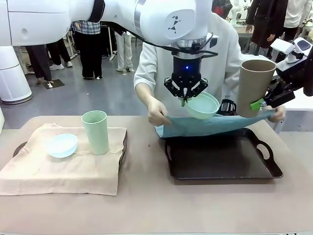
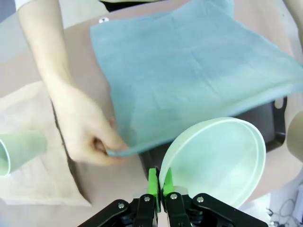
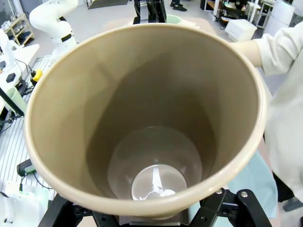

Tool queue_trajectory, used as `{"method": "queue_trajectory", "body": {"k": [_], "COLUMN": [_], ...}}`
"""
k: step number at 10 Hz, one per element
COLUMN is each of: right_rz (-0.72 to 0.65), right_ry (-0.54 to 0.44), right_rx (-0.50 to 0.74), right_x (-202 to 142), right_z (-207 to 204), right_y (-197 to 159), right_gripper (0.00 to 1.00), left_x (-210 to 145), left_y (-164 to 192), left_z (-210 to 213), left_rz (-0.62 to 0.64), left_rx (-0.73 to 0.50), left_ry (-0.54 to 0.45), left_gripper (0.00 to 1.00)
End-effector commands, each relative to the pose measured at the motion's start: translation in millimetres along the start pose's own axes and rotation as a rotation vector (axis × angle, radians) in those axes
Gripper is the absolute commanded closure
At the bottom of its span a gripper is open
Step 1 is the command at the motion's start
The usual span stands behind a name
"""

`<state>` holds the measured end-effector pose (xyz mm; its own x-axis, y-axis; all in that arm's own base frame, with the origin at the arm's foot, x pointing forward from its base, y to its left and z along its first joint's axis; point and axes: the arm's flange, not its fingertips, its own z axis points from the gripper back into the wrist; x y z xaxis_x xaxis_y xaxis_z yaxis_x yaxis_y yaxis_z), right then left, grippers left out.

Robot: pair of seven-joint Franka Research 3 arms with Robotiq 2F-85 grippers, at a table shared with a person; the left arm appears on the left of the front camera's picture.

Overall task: Set up a tray with a mat and arrange the tableware.
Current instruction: Place the Picnic Bowl and Reusable plastic cup back onto the Handle tray in front of the human's position.

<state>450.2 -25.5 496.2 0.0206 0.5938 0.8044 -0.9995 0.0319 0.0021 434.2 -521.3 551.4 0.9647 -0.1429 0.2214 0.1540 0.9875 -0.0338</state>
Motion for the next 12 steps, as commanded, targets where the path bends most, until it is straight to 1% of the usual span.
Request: {"method": "queue_trajectory", "body": {"k": [1, 12], "right_rz": [0.01, 0.01], "right_ry": [0.001, 0.001], "right_rx": [-0.001, -0.001], "right_x": [0.5, 0.5], "right_z": [-0.6, -0.6], "right_y": [-0.6, -0.6], "right_gripper": [1.0, 1.0], "left_x": [3.1, 3.1], "left_y": [0.8, 0.8], "left_z": [4.5, 4.5], "left_rz": [-0.017, -0.017], "left_rx": [-0.017, -0.017], "left_ry": [0.005, 0.005], "left_gripper": [1.0, 1.0]}}
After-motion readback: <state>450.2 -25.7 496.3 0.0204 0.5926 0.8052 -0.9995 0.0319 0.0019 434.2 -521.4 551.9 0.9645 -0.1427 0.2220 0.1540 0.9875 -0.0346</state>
